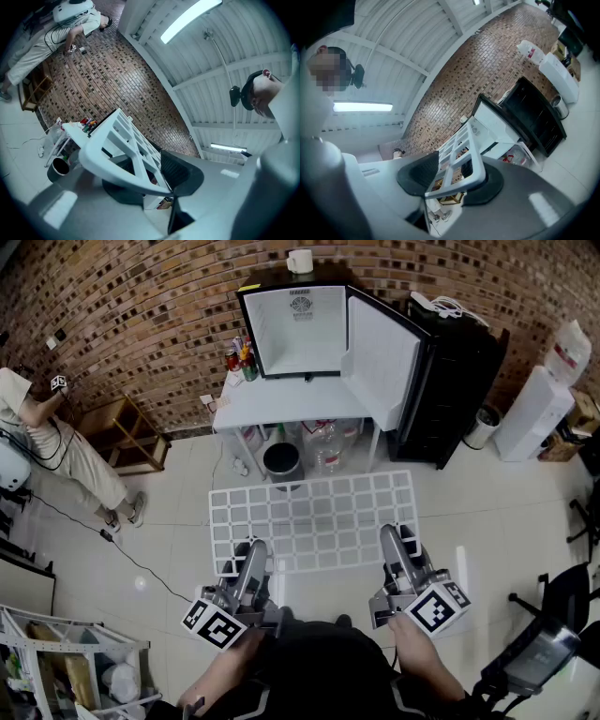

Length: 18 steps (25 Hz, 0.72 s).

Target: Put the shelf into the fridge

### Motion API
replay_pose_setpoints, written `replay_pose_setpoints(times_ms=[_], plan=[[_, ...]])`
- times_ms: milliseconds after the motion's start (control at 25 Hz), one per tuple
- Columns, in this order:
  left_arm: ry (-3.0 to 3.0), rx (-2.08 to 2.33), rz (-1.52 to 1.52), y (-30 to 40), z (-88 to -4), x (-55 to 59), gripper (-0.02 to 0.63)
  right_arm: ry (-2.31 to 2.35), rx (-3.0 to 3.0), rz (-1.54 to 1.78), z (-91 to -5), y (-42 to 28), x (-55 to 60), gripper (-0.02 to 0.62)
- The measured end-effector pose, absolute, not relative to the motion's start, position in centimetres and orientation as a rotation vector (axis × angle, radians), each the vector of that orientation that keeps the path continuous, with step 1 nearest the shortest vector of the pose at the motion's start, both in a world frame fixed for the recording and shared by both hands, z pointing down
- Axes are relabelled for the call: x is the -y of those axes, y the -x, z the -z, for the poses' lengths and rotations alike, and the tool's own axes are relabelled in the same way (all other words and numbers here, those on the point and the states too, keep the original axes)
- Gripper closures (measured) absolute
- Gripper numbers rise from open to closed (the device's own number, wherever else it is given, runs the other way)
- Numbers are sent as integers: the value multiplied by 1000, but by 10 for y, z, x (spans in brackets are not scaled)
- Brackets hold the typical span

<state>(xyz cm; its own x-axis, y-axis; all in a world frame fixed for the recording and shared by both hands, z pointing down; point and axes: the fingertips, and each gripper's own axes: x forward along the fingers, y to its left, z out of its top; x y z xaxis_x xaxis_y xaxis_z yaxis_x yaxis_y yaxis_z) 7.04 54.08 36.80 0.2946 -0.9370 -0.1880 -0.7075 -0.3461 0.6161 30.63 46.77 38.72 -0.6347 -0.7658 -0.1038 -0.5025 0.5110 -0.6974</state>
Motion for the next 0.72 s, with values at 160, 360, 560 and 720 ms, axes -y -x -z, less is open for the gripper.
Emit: replay_pose_setpoints(times_ms=[160, 360, 560, 720], plan=[[-2131, 1487, 747, -75, -373, -527, 495, 1052, -2361, 914, -387, -309, -451, 456], [-2069, 1506, 774, -53, -386, -507, 495, 1090, -2371, 929, -393, -284, -426, 449], [-2053, 1451, 817, -26, -392, -464, 495, 1162, -2350, 895, -386, -256, -390, 462], [-2079, 1437, 848, 7, -382, -434, 495, 1163, -2355, 857, -373, -223, -361, 462]])
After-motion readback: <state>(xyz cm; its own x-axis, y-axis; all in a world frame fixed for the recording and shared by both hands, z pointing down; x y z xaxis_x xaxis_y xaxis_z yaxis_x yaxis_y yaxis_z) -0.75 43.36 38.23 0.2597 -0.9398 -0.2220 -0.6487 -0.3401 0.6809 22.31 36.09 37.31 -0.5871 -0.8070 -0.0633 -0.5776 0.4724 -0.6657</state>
